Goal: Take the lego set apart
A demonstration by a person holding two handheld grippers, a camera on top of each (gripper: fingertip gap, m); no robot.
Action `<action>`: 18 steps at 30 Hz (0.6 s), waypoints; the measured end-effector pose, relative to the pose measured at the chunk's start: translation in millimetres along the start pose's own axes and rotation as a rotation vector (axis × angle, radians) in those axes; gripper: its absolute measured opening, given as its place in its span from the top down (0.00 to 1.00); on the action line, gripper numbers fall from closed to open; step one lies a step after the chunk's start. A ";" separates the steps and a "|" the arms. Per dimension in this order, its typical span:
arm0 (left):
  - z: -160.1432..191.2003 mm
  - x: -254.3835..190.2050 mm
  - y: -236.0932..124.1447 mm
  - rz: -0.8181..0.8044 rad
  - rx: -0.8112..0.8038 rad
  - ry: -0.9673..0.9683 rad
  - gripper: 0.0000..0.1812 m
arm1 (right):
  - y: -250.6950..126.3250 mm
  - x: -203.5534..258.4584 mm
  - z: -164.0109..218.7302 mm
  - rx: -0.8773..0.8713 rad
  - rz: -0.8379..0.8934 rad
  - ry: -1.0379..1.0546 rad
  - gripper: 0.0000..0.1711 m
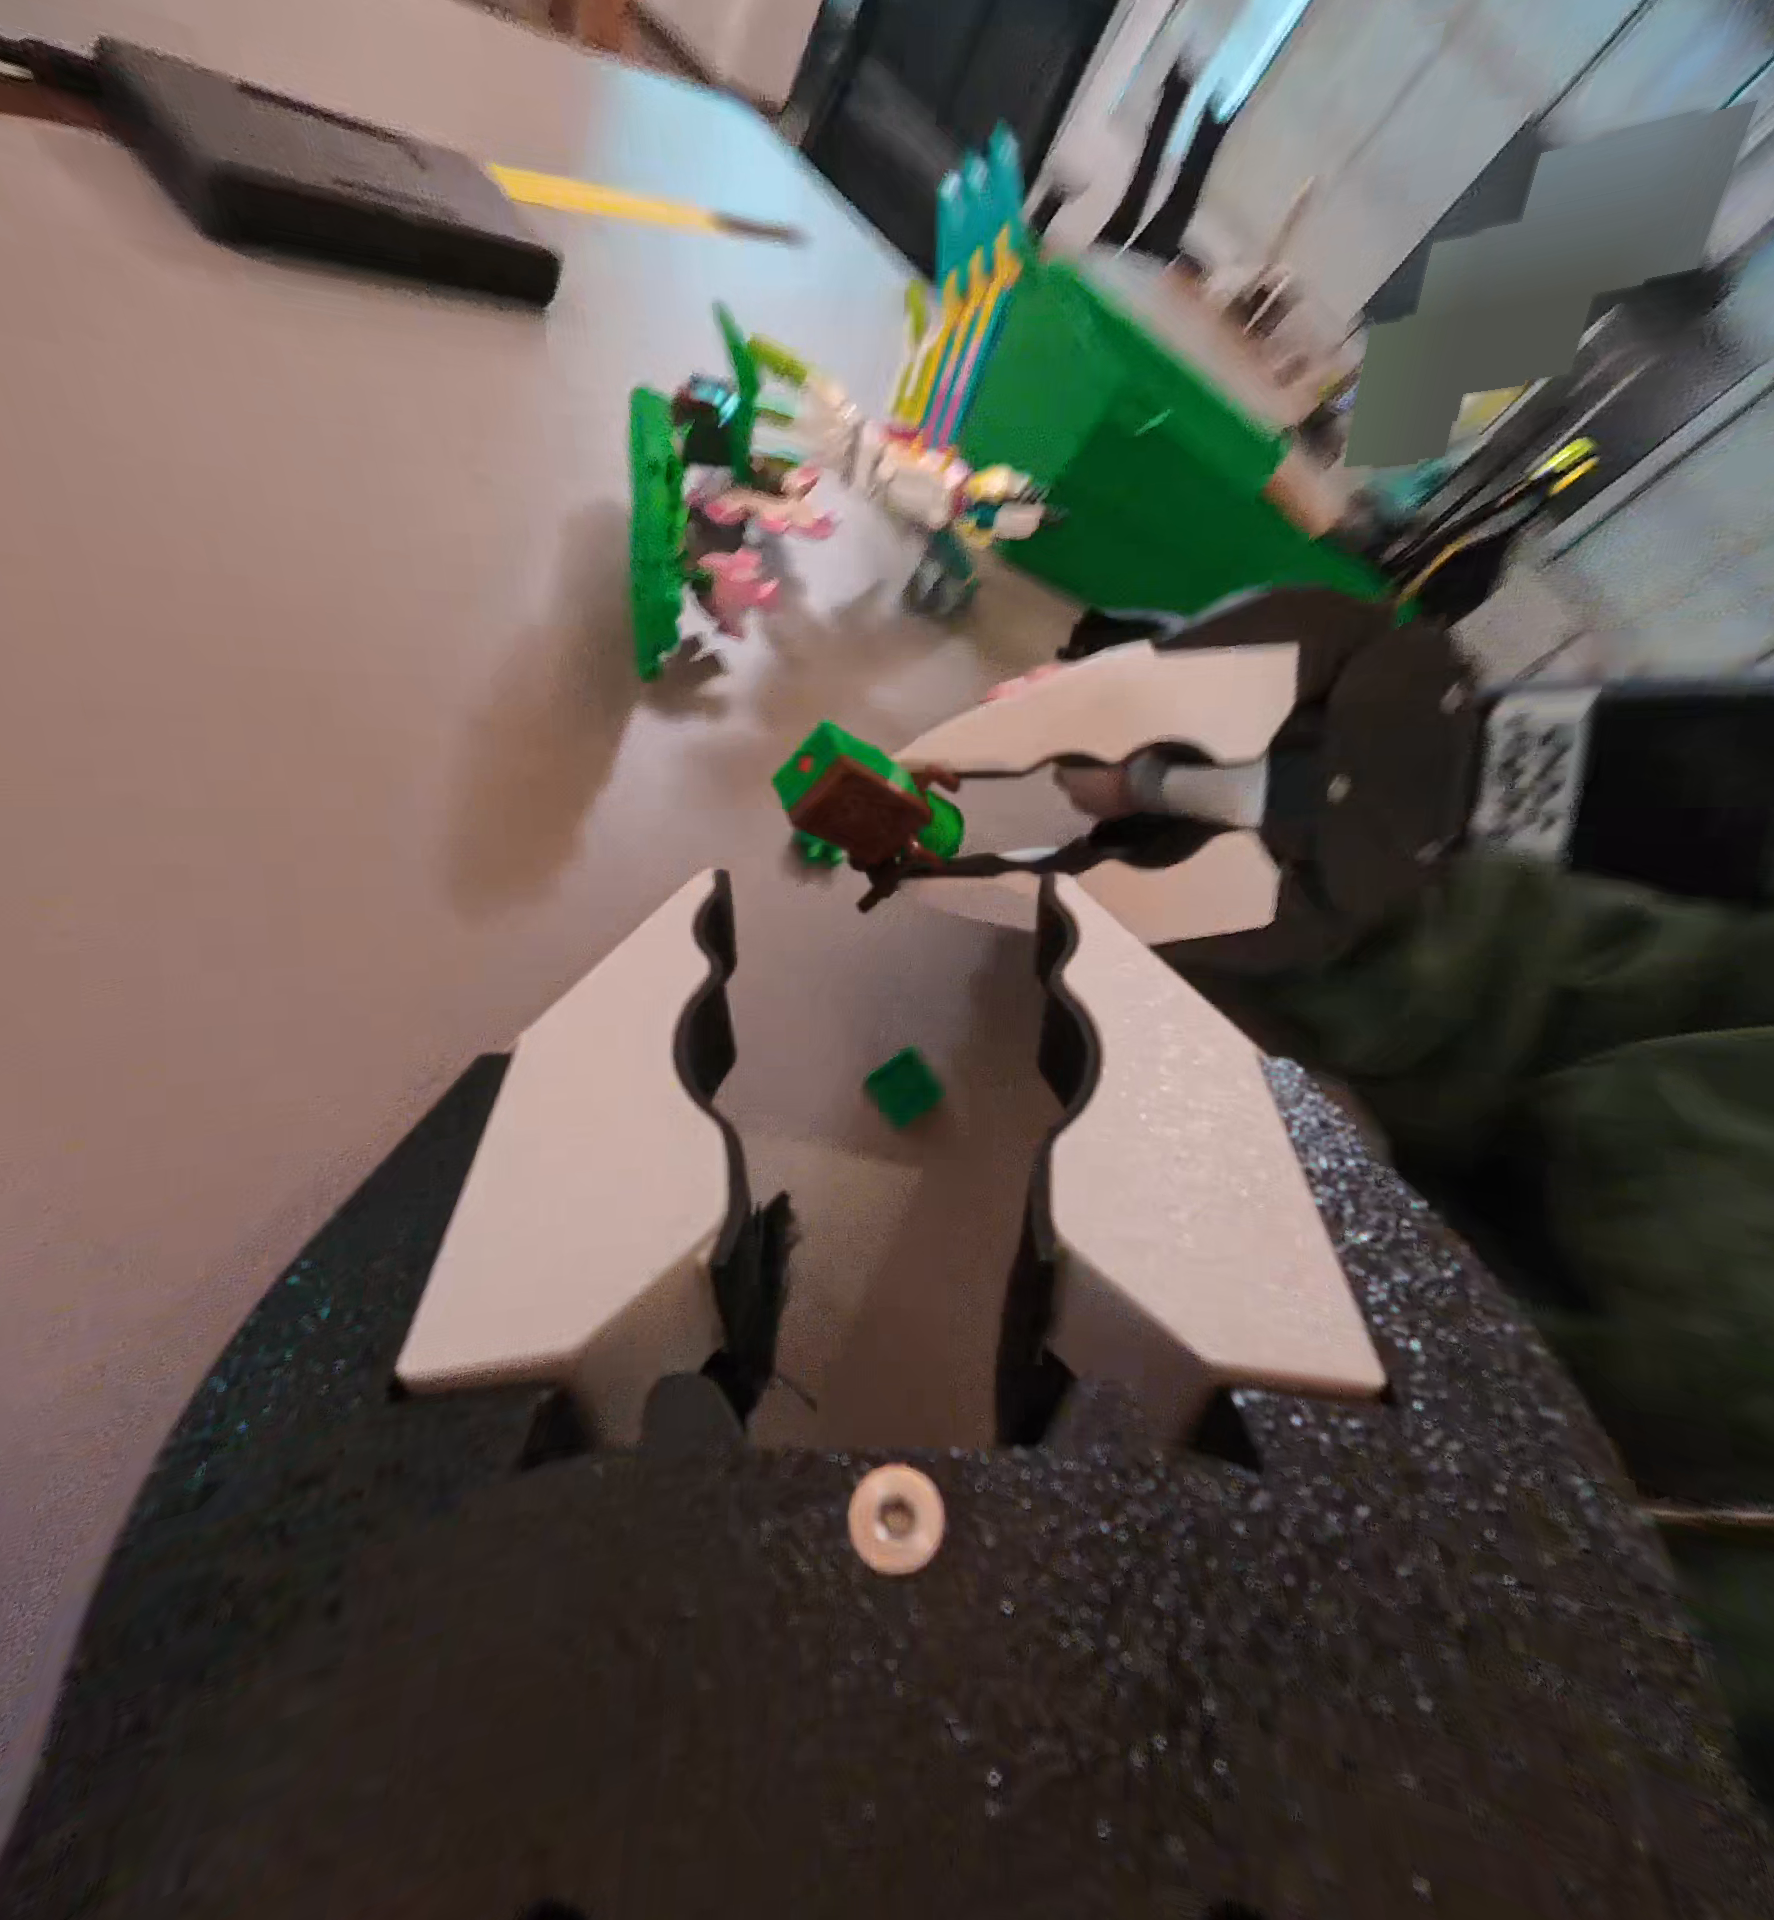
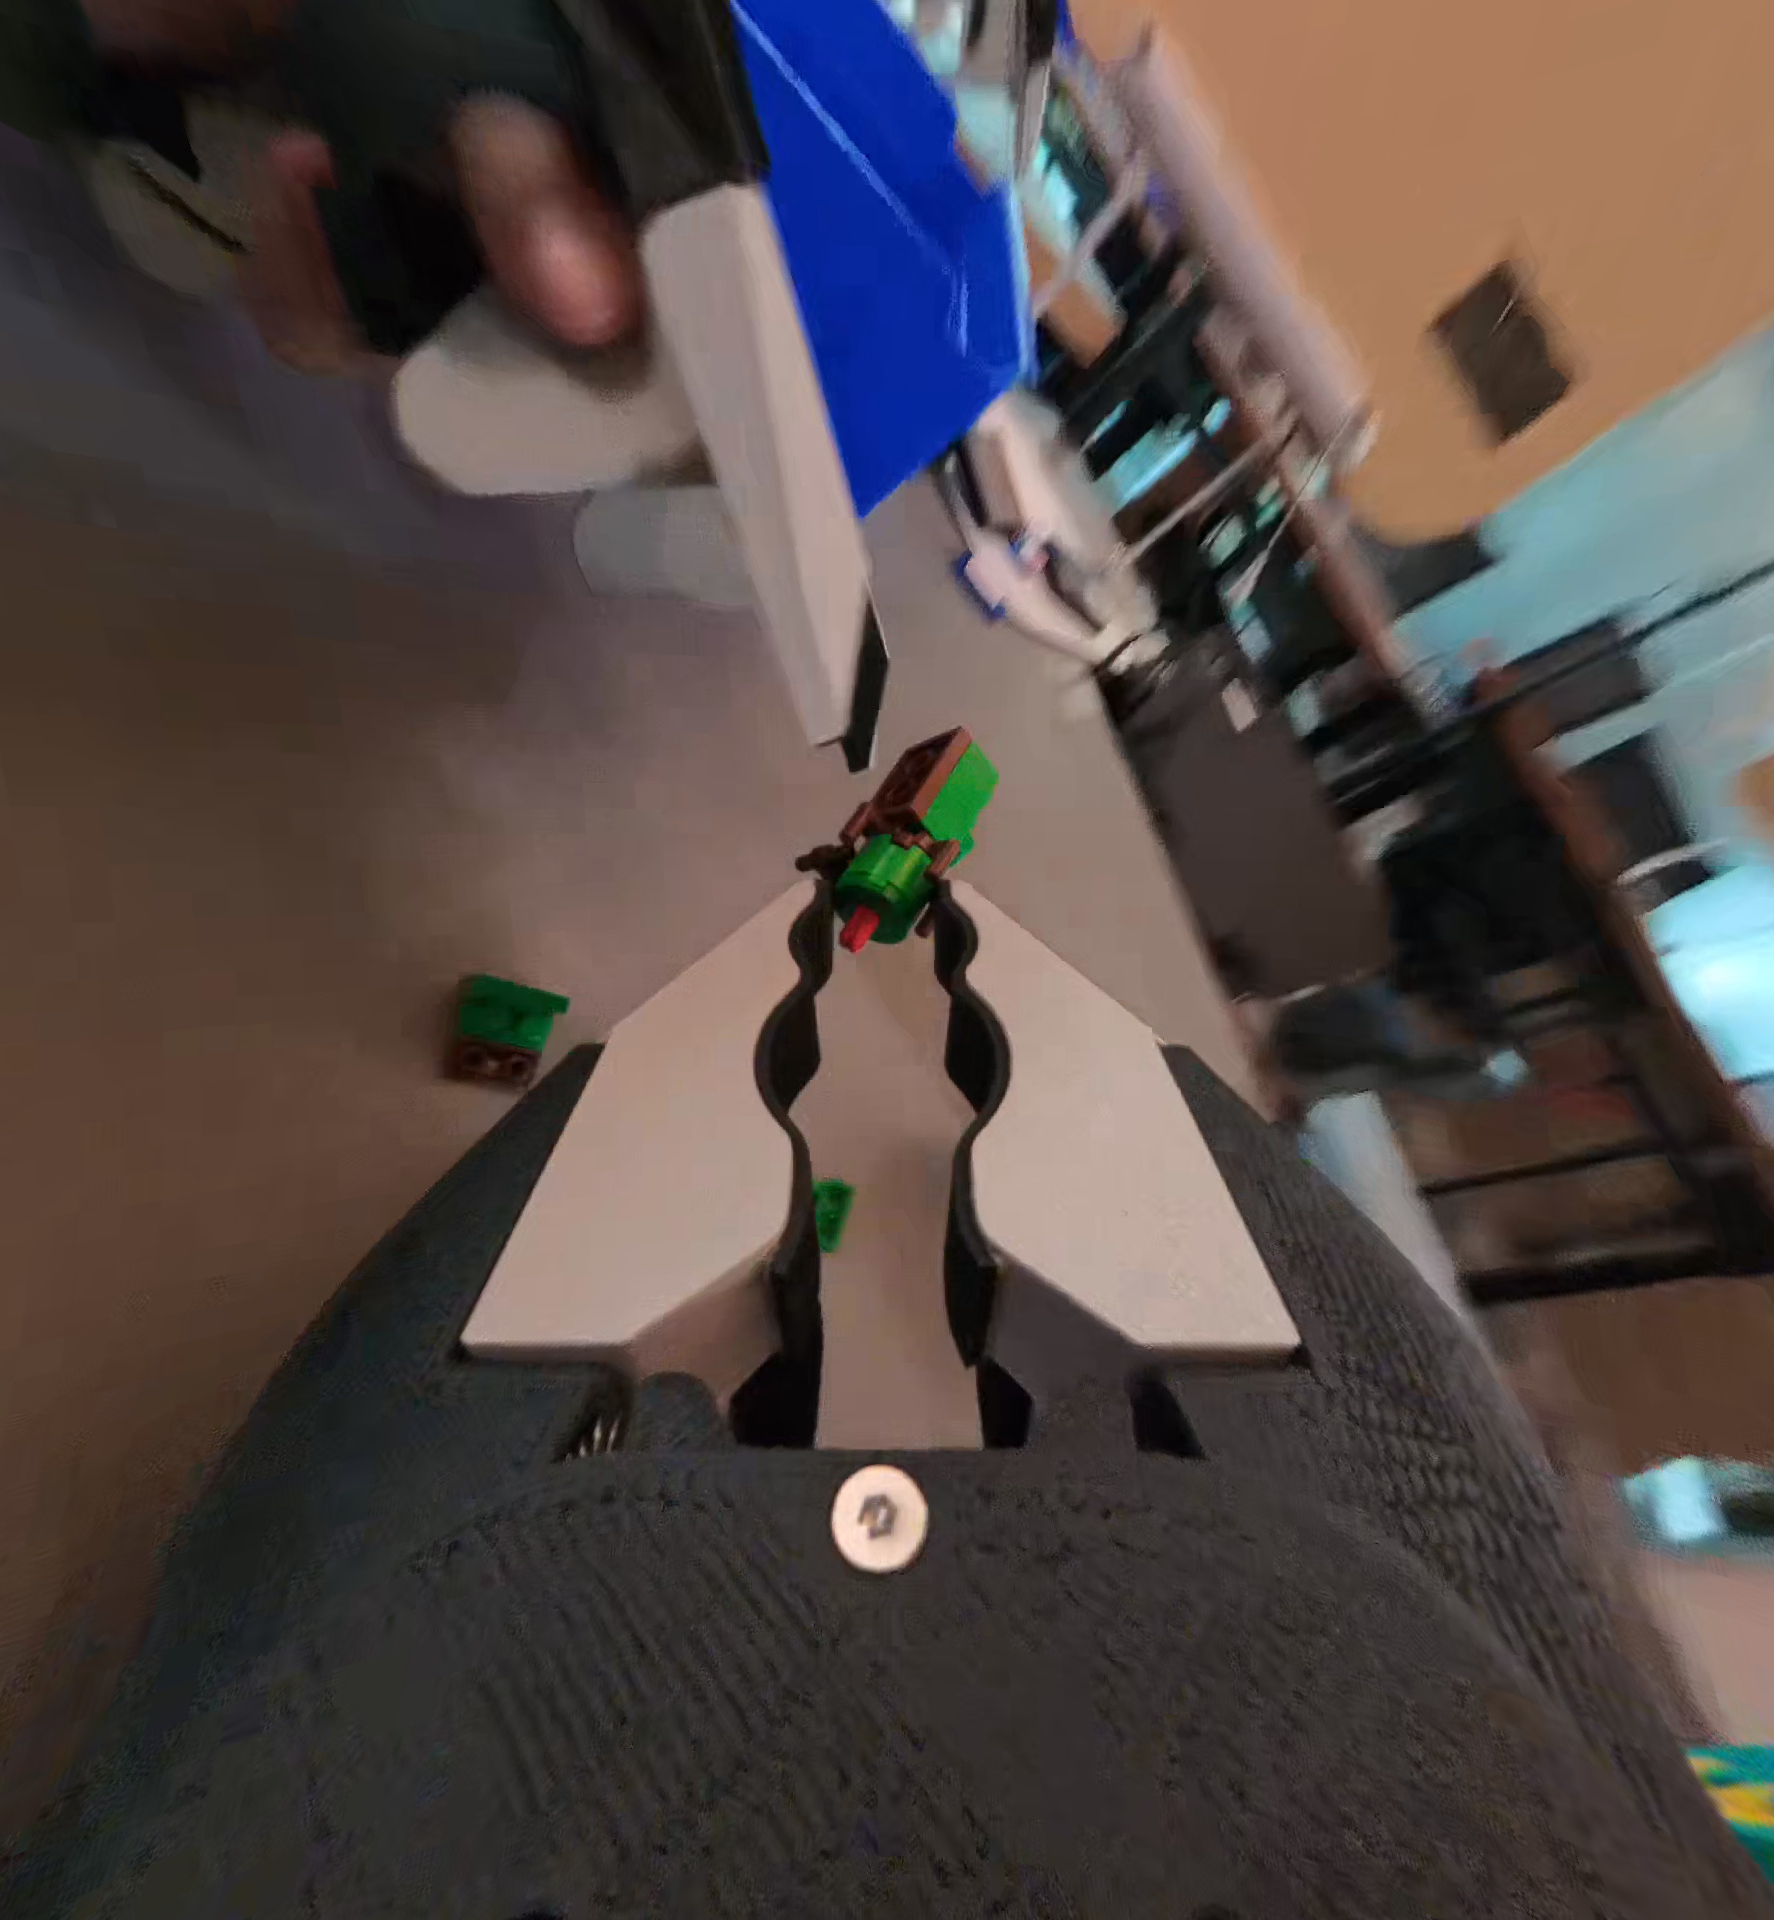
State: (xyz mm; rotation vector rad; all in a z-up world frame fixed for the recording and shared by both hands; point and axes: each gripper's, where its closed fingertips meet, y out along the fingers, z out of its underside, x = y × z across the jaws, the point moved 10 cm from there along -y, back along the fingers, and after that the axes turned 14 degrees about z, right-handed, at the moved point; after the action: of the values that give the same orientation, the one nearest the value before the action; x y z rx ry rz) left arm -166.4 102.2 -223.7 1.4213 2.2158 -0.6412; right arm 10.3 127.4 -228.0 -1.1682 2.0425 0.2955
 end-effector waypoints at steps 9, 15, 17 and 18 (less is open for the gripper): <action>-1.6 -11.4 4.1 0.154 -0.159 0.043 0.88 | -19.1 6.9 -17.1 -0.185 0.259 -0.341 0.91; -2.0 -12.3 6.4 0.177 -0.239 0.045 0.82 | -22.6 6.7 -20.0 -0.201 0.378 -0.467 0.91; -2.7 -12.1 5.1 0.205 -0.276 0.026 0.80 | -22.9 7.5 -20.5 -0.199 0.407 -0.504 0.91; -3.1 -12.0 3.7 0.219 -0.293 0.016 0.80 | -23.1 7.7 -20.4 -0.201 0.415 -0.514 0.91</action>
State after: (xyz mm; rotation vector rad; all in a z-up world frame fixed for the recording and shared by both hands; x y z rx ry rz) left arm -158.7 96.8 -214.8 1.4871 2.0263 -0.2213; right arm 16.7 98.9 -215.7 -0.6695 1.7953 0.9219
